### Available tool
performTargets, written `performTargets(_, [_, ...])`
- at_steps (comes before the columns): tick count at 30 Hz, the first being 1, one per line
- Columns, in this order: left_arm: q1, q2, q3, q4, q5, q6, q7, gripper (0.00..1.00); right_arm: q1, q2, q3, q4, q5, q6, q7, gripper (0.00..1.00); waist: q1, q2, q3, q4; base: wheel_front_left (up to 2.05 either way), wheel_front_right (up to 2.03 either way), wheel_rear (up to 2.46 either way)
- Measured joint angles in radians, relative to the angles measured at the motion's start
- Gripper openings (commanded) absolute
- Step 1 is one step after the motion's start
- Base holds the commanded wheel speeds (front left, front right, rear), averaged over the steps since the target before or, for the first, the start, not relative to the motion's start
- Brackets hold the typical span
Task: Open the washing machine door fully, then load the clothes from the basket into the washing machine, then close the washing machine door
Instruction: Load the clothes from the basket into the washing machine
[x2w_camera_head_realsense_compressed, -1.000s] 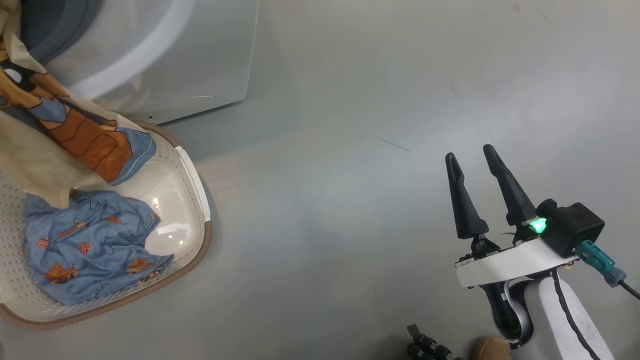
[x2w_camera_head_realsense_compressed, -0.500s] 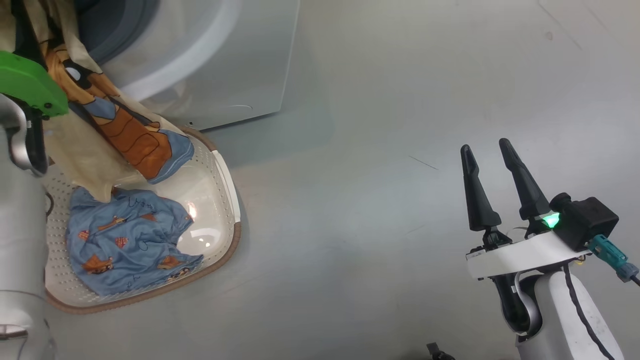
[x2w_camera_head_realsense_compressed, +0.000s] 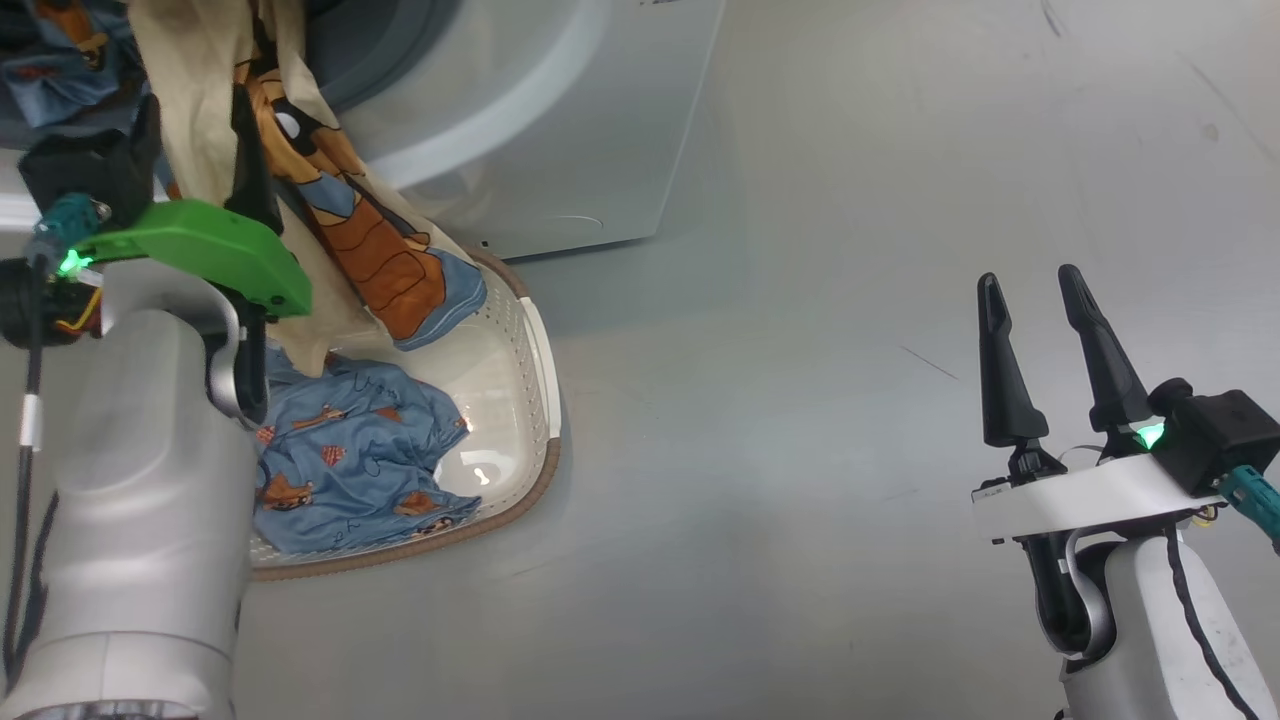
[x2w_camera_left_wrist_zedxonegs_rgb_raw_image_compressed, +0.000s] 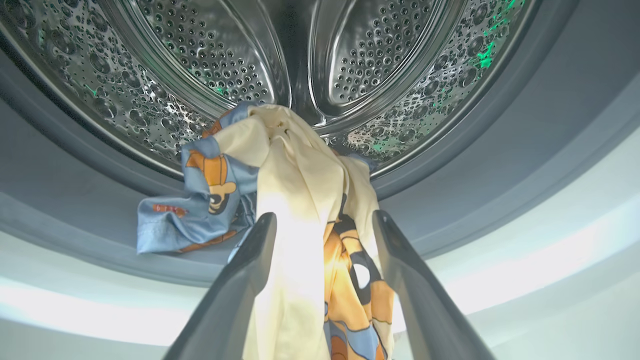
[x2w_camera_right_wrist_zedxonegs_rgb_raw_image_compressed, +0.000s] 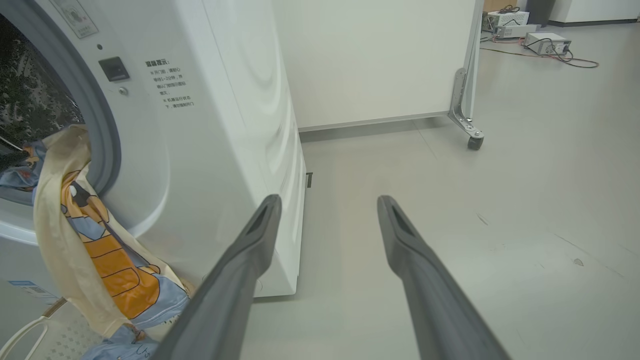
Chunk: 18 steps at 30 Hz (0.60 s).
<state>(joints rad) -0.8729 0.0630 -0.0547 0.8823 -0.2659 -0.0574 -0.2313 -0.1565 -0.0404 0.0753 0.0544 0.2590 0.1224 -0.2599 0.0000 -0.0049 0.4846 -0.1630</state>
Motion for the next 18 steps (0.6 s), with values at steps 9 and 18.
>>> performTargets(9, [0.151,-0.034,-0.024,-0.034,-0.018,-0.030,-0.018,1.00,-0.005,-0.001,-0.027,-0.002,-0.015,0.000,0.000,1.00,0.0000,0.0000,-0.013,0.082,0.00,0.00,0.00])
performTargets(18, [0.265,-0.035,-0.028,-0.101,-0.043,-0.040,-0.018,1.00,-0.005,-0.003,-0.014,0.004,-0.023,0.000,0.000,1.00,0.0000,0.0000,-0.038,0.135,0.00,0.00,0.00])
